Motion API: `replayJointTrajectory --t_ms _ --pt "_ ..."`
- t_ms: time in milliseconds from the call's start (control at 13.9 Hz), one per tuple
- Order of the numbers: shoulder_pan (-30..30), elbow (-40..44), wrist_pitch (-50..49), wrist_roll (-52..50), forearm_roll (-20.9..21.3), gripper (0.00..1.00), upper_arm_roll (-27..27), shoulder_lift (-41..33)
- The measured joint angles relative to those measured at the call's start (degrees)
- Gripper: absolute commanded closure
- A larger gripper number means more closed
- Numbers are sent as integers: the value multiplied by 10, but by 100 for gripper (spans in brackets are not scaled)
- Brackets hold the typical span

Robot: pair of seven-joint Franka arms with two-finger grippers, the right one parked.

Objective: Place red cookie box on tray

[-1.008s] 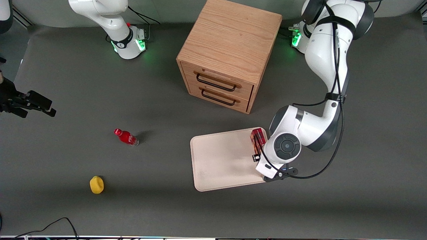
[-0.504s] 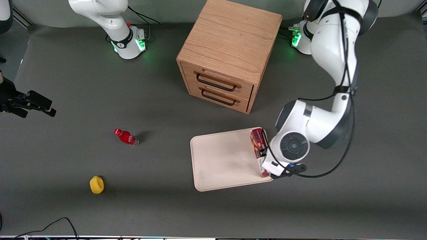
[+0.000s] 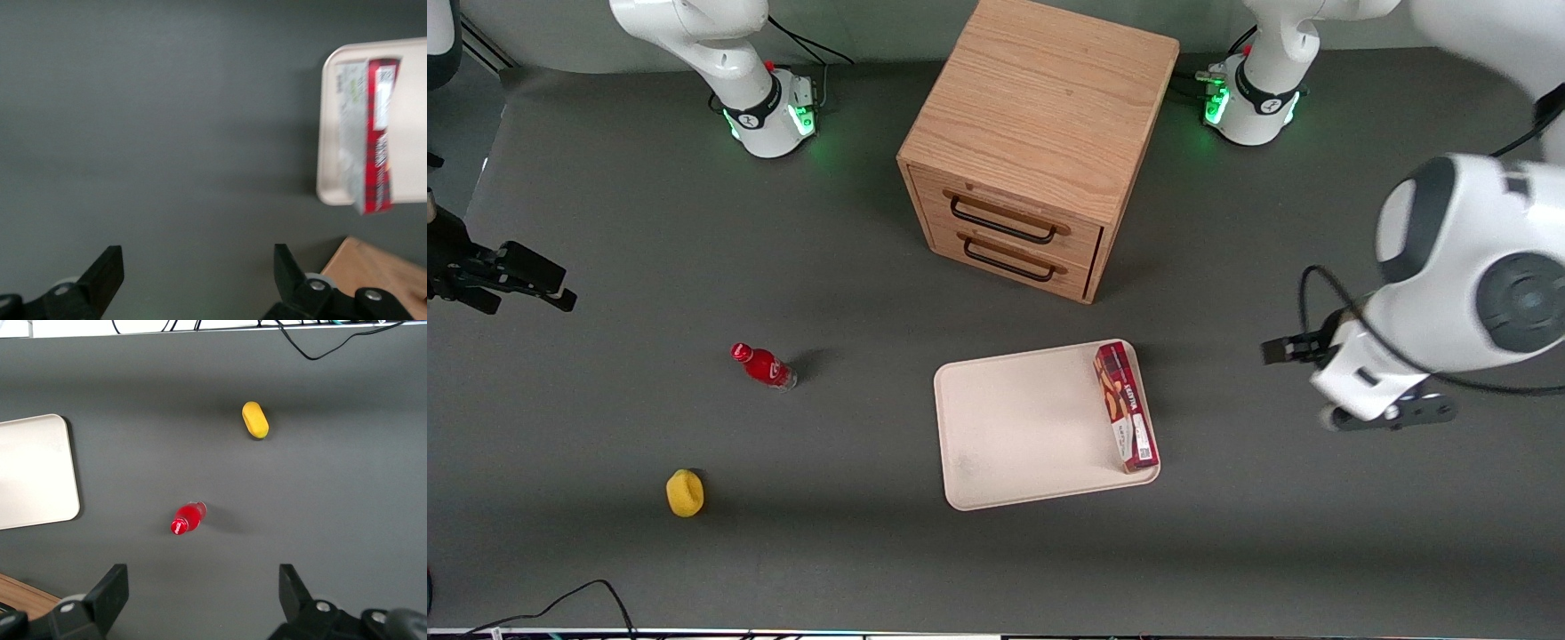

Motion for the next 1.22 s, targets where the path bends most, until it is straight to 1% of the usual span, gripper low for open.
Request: replayJointTrajectory --t_ms 288,432,576,720,864,1008,1224 --pt "74 -88 13 123 1 0 2 -93" --pt "107 -112 18 152 0 0 3 -131" --pt "125 -141 52 159 0 0 3 -165" --pt "131 -197 102 163 0 0 3 -204" --pt "131 -245 128 163 -2 0 0 -230" --pt "128 -261 136 162 -5 0 -7 -237" --pt "115 -257 137 158 -6 0 -10 -234"
